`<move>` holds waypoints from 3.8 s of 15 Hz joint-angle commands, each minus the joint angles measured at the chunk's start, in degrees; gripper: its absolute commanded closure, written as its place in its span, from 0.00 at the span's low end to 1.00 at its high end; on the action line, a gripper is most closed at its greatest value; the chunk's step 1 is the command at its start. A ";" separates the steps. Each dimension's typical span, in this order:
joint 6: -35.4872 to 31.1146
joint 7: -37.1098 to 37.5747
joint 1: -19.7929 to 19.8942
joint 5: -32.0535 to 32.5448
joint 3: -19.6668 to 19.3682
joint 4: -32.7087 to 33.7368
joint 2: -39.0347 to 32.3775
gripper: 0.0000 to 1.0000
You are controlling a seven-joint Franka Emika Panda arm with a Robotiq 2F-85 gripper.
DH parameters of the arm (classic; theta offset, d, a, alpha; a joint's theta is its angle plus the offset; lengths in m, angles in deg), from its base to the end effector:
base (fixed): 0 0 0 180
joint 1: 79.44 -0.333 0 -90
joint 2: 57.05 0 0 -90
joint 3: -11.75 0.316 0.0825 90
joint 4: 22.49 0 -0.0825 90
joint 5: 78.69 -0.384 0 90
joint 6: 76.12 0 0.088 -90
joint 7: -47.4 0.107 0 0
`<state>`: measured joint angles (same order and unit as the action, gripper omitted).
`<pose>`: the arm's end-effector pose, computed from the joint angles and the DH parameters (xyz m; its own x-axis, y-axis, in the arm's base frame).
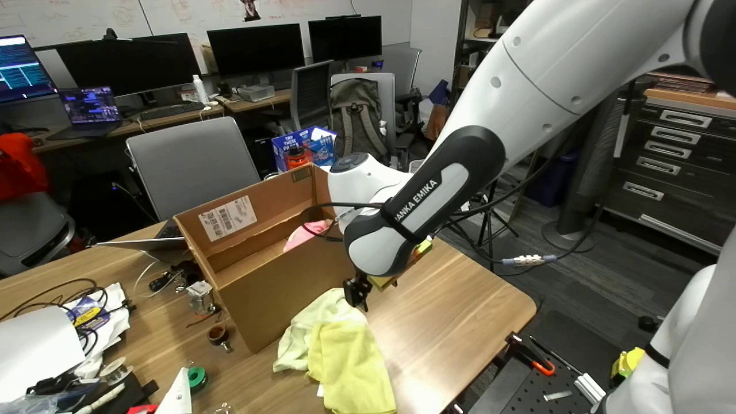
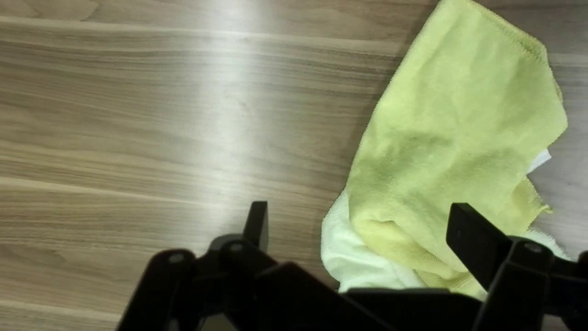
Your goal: Pick up the clothes from the table and put them in the box
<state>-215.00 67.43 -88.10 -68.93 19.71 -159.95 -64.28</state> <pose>0.4673 0.1396 0.2557 0.9951 0.0701 -0.0701 0.0777 -0.9907 0.1117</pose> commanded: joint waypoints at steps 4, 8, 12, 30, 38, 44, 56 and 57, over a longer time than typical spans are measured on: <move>-3.90 -4.48 -1.23 -2.65 0.18 2.31 -6.93 0.00; -4.45 -8.45 -1.35 -4.61 0.56 4.22 -10.38 0.00; -4.47 -13.16 -1.12 -6.67 1.32 6.38 -13.07 0.00; -6.20 -20.79 -0.93 -10.66 2.59 9.13 -18.42 0.00; -9.46 -20.03 -1.78 -9.93 2.47 8.06 -19.86 0.00; -11.59 -19.64 -2.39 -9.85 2.43 7.52 -21.64 0.00; -18.36 -17.96 -3.48 -8.79 0.32 6.90 -25.74 0.00; -19.65 -17.63 -3.82 -8.60 -0.06 6.84 -26.13 0.00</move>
<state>-230.80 48.08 -90.34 -78.59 21.16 -152.80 -89.44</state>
